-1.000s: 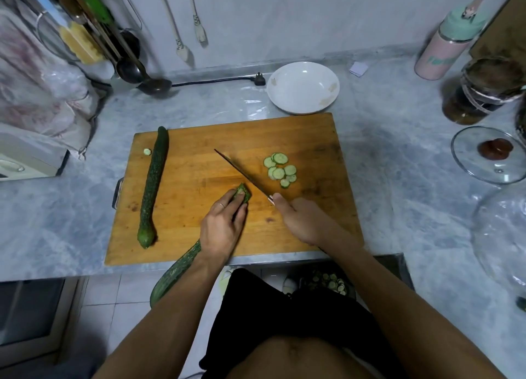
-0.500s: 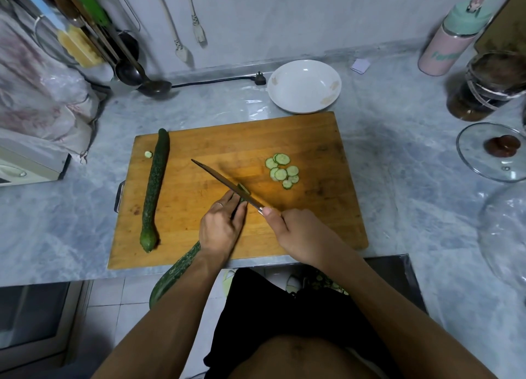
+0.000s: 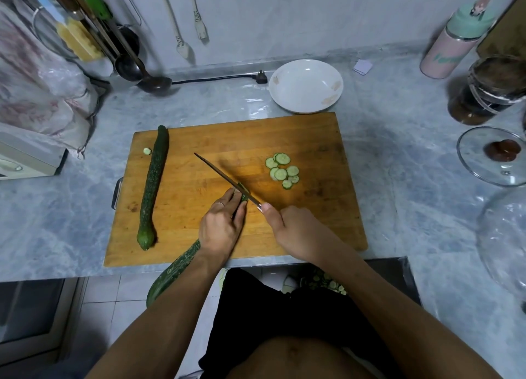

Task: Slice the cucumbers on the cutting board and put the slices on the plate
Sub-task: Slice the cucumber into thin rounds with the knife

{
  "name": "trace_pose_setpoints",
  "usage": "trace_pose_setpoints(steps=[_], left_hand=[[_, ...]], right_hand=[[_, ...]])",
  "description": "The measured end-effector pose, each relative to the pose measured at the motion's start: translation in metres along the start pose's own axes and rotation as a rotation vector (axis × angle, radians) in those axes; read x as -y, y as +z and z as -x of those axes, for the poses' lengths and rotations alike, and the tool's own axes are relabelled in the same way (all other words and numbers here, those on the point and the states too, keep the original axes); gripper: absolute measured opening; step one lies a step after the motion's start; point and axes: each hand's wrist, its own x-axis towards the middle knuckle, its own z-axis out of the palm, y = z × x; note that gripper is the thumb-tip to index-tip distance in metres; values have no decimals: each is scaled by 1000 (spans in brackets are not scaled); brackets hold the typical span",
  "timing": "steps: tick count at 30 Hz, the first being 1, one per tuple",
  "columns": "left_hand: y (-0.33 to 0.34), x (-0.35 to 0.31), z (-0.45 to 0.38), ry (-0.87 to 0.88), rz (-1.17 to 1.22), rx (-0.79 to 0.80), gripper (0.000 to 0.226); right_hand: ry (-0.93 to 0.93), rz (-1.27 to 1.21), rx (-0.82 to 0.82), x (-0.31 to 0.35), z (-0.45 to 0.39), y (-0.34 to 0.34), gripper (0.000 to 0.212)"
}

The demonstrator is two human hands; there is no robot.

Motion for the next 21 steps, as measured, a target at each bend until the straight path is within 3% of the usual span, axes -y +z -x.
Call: trace_pose_setpoints(steps=[6, 13, 21], left_hand=[[2, -2, 1, 34, 3, -38, 36], [0, -1, 1, 41, 28, -54, 43], [1, 3, 0, 35, 51, -35, 32]], right_hand=[[73, -12, 12, 0, -26, 4, 70], [70, -63, 2, -5, -26, 1, 77], [3, -38, 18, -3, 0, -6, 83]])
